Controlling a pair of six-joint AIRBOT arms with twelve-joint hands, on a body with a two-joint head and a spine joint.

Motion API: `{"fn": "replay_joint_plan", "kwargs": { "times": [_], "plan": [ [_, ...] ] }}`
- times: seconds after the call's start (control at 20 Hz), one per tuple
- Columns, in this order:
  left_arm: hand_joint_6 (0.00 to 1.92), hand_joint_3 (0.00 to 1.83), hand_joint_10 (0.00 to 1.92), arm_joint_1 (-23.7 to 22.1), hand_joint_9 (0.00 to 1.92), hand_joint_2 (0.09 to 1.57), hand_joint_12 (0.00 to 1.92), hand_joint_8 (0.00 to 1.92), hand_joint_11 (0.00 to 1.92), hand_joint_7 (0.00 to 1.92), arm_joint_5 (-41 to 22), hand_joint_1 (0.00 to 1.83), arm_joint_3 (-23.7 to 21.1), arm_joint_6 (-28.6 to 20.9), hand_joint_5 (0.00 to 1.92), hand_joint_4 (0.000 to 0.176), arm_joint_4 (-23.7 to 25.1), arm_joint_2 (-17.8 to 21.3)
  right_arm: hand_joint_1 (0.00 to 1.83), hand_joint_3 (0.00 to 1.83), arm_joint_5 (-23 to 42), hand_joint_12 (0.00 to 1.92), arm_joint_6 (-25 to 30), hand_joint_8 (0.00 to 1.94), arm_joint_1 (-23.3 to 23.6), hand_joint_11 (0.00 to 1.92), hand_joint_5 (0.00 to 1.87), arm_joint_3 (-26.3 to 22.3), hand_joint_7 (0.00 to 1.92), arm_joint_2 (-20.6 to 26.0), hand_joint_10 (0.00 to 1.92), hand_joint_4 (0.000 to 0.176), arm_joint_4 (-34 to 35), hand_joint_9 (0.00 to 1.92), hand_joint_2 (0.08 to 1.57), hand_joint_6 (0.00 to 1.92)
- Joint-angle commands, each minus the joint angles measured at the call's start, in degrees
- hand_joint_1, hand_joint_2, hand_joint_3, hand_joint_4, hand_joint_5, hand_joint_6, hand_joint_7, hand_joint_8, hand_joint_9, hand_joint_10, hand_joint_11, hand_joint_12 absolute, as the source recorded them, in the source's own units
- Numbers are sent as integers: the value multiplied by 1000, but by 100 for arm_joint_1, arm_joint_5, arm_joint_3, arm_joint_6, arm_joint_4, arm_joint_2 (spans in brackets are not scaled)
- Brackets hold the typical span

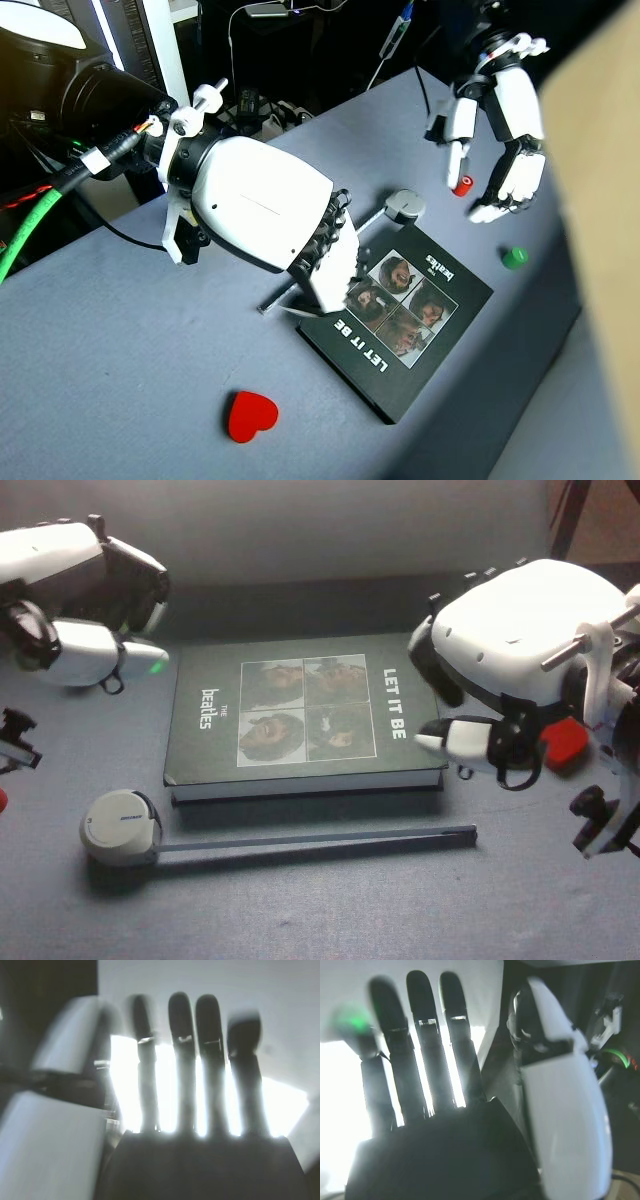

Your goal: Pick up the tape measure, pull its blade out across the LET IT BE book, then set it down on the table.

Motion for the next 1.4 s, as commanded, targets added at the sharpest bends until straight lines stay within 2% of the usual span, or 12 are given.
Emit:
{"fn": "replay_joint_plan", "kwargs": {
  "times": [0.0, 0.05, 0.1, 0.15, 0.2, 0.3, 0.4, 0.45, 0.5, 0.7, 0.85, 1.35],
  "plan": [
    [1921, 2, 1921, -212, 1262, 1184, 1921, 1921, 1281, 1212, -302, 843, -69, 993, 1124, 0, -723, -9, 858, 0, -334, 1921, -63, 1941, 23, 1836, 1151, -65, 1454, -4, 1921, 0, -404, 1669, 1227, 1921],
    [1921, 8, 1921, -466, 1414, 1211, 1921, 1921, 1412, 1365, -399, 766, -183, 2264, 1269, 0, -1581, -29, 818, 0, -361, 1921, -79, 1941, 23, 1873, 1249, -101, 1545, -4, 1921, 0, -401, 1719, 1321, 1921],
    [1921, 8, 1921, -615, 1545, 1264, 1921, 1921, 1549, 1463, -408, 683, -236, 3098, 1347, 0, -2074, -55, 797, 0, -368, 1921, -92, 1941, 25, 1884, 1313, -123, 1567, -4, 1921, 137, -401, 1723, 1375, 1921],
    [1921, 2, 1921, -808, 1611, 1307, 1921, 1921, 1644, 1508, -317, 628, -277, 4353, 1377, 81, -2934, -111, 793, 0, -383, 1921, -106, 1941, 27, 1886, 1326, -142, 1571, -4, 1921, 168, -401, 1724, 1387, 1921],
    [1921, 1, 1921, -1141, 1631, 1322, 1921, 1921, 1685, 1522, -264, 618, -319, 6282, 1383, 157, -4461, -212, 806, 1, -406, 1921, -130, 1941, 26, 1884, 1297, -165, 1540, -2, 1921, 174, -401, 1723, 1393, 1921],
    [1921, 1, 1921, -1550, 1629, 1330, 1921, 1921, 1698, 1519, -716, 619, -473, 8806, 1371, 175, -6504, -308, 860, 0, -420, 1921, -158, 1941, 13, 1879, 1226, -168, 1496, -4, 1921, 176, -403, 1687, 1397, 1921],
    [1921, 4, 1921, -1911, 1614, 1341, 1921, 1921, 1699, 1509, -1425, 623, -694, 10388, 1367, 176, -7772, -429, 892, 0, -416, 1921, -158, 1941, 9, 1876, 1210, -168, 1487, -7, 1921, 176, -410, 1681, 1394, 1921],
    [1921, 4, 1921, -1916, 1612, 1342, 1921, 1921, 1698, 1508, -2263, 625, -1109, 10552, 1366, 176, -8123, -504, 898, 0, -425, 1921, -157, 1941, 9, 1876, 1210, -168, 1487, -8, 1921, 176, -420, 1681, 1394, 1921],
    [1921, 4, 1921, -1870, 1612, 1342, 1921, 1921, 1698, 1508, -2458, 625, -1239, 10451, 1366, 176, -8148, -525, 898, 0, -431, 1921, -157, 1941, 9, 1876, 1210, -169, 1487, -8, 1921, 176, -420, 1681, 1394, 1921],
    [1921, 3, 1921, -1419, 1613, 1346, 1921, 1921, 1704, 1514, -3689, 653, -1989, 9331, 1370, 176, -7729, -805, 916, 0, -568, 1921, -113, 1941, -27, 1867, 1235, -176, 1479, -18, 1921, 176, -423, 1681, 1381, 1921],
    [1921, 4, 1921, -1261, 1616, 1352, 1921, 1921, 1709, 1516, -4432, 661, -2303, 8963, 1367, 176, -7563, -1291, 912, 0, -590, 1921, -58, 1941, -62, 1863, 1196, -186, 1474, -18, 1921, 176, -423, 1672, 1390, 1921],
    [1921, 1, 1921, -1378, 1633, 1362, 1921, 1921, 1712, 1535, -4997, 706, -2365, 8916, 1373, 176, -7533, -1607, 971, 0, -540, 1921, -51, 1941, -86, 1891, 1223, -197, 1493, -20, 1921, 176, -422, 1707, 1313, 1921]
  ]
}}
